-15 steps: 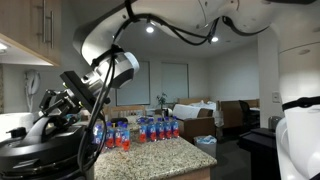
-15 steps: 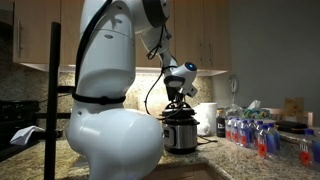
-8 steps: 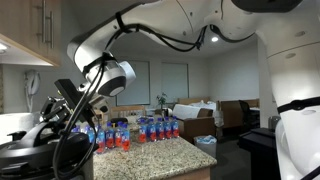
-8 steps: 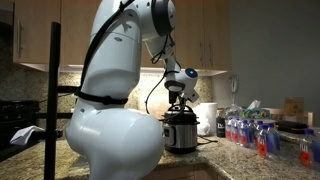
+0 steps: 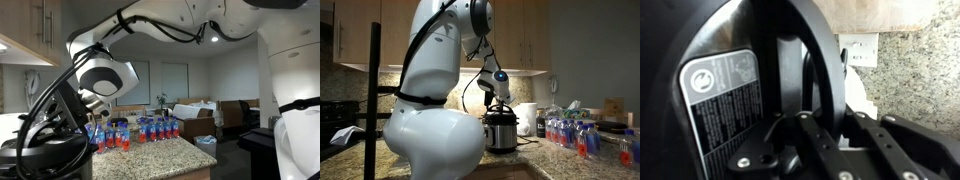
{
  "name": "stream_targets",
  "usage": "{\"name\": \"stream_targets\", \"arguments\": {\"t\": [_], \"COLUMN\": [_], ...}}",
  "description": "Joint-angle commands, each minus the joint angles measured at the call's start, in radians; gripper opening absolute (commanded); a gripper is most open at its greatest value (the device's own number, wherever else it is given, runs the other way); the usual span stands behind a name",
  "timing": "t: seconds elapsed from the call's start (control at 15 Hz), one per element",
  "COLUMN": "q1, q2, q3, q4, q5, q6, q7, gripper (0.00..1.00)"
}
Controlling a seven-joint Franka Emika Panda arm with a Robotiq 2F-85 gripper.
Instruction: Put the black lid on the rice cooker on the left
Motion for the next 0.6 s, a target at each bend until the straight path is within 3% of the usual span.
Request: {"name": "stream_targets", "arguments": {"t": [0.0,0.2,0.53], "q1": [0.009,0.024,0.084], "q2": [0.021,0.024,0.074], "q3": [-0.015,-0.014,-0.006], "q4": [0.043,0.051,0.102], "q5": [0.173,0.231,0.209], "q6": [0.071,0.107,0.210], "q7": [-0.192,-0.285,-0.386], "gripper": [0.05,0.05,0.06]}}
